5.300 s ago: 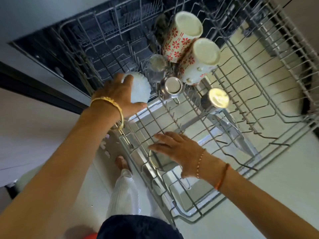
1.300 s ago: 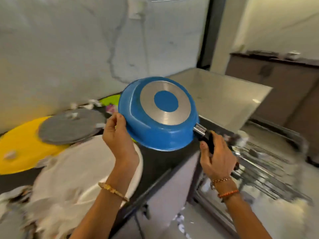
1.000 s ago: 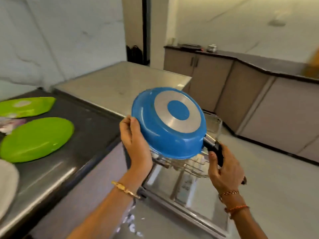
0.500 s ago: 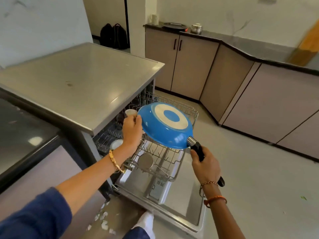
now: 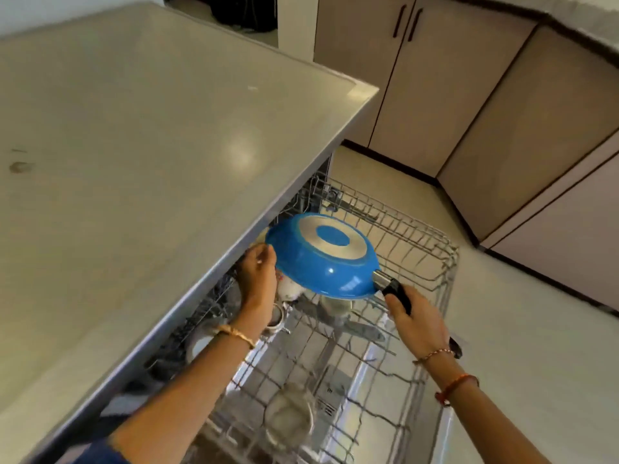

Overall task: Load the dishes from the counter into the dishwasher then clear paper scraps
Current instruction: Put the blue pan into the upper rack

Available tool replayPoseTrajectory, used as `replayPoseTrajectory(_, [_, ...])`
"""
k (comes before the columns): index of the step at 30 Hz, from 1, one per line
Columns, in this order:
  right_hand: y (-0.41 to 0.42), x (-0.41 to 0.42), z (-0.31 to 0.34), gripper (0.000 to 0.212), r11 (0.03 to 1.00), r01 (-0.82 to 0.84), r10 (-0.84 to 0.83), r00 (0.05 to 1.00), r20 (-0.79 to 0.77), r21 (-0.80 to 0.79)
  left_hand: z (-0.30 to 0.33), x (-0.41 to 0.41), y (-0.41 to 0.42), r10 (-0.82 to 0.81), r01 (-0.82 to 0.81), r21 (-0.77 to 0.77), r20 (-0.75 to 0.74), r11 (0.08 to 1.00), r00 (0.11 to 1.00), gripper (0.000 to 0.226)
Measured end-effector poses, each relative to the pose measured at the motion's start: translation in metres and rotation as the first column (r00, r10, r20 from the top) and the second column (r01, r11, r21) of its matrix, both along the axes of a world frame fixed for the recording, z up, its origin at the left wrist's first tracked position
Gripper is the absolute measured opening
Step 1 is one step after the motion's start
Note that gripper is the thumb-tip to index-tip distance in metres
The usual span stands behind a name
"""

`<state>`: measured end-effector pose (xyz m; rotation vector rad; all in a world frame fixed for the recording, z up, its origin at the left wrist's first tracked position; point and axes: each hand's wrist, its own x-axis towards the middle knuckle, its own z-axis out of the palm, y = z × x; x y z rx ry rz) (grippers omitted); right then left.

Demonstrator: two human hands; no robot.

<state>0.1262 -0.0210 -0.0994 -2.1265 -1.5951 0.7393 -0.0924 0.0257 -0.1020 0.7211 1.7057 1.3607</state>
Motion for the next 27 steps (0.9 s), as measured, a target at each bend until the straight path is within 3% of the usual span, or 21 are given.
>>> replayPoseTrajectory(3, [0.053, 0.005, -0.027, 0.025, 0.998, -0.060, 0.060, 0.998, -0.008, 0.021, -0.027, -0.005, 0.034, -0.005, 0.022, 0.089, -0.187, 0.996, 0.982, 0.017])
replayPoseTrajectory(5, [0.086, 0.007, -0.047, 0.023, 0.995, -0.096, 0.096, 0.995, 0.008, 0.041, -0.041, -0.012, 0.050, -0.055, 0.097, 0.103, -0.349, 0.990, 0.936, 0.025])
replayPoseTrajectory(7, [0.112, 0.008, -0.065, 0.024, 0.993, -0.104, 0.104, 0.995, 0.004, 0.053, -0.054, -0.020, 0.061, -0.155, 0.233, 0.070, -0.563, 0.970, 0.812, 0.037])
replayPoseTrajectory(9, [0.130, 0.007, -0.080, 0.028, 0.992, -0.104, 0.108, 0.992, -0.062, 0.065, -0.064, -0.025, 0.065, -0.266, 0.312, -0.061, -0.689, 0.948, 0.674, 0.057])
replayPoseTrajectory(13, [0.153, 0.003, -0.107, 0.032, 0.987, -0.124, 0.138, 0.981, -0.134, 0.106, -0.080, -0.027, 0.071, -0.419, 0.298, -0.315, -0.807, 0.901, 0.415, 0.090])
replayPoseTrajectory(17, [0.161, -0.005, -0.125, 0.026, 0.977, -0.173, 0.184, 0.980, -0.081, 0.128, -0.086, -0.019, 0.078, -0.566, 0.269, -0.506, -0.789, 0.819, 0.239, 0.117])
replayPoseTrajectory(20, [0.167, -0.006, -0.127, 0.028, 0.980, -0.165, 0.170, 0.985, -0.040, 0.111, -0.090, -0.014, 0.069, -0.565, 0.217, -0.526, -0.800, 0.822, 0.201, 0.126])
replayPoseTrajectory(27, [0.169, -0.019, -0.127, 0.030, 0.982, -0.143, 0.144, 0.990, -0.001, 0.123, -0.096, -0.025, 0.048, -0.518, 0.253, -0.464, -0.826, 0.849, 0.225, 0.122])
